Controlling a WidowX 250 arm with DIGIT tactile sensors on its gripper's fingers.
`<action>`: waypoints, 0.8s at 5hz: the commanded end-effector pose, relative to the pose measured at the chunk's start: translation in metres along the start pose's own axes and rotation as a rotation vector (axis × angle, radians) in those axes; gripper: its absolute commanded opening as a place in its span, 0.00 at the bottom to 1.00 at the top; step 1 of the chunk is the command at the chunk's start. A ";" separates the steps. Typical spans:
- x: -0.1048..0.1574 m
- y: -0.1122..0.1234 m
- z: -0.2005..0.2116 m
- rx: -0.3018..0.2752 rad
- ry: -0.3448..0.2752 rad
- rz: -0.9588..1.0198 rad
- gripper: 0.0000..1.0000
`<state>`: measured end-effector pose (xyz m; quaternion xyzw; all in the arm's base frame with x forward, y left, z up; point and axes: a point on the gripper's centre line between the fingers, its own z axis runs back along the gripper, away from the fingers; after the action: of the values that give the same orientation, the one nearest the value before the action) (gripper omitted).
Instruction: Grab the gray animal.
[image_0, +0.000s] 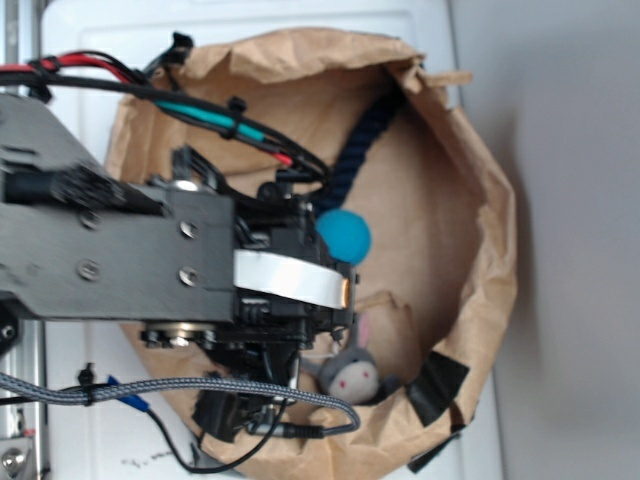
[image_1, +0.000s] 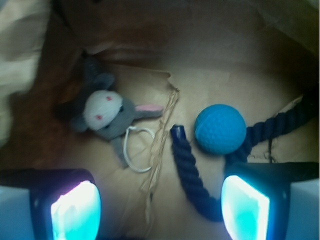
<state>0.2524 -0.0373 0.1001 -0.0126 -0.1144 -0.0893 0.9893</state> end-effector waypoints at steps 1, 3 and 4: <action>0.012 -0.014 -0.029 -0.015 -0.032 -0.041 1.00; 0.009 -0.034 -0.033 -0.135 -0.145 -0.227 1.00; 0.000 -0.041 -0.032 -0.157 -0.268 -0.336 1.00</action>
<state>0.2548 -0.0750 0.0603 -0.0863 -0.2256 -0.2304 0.9426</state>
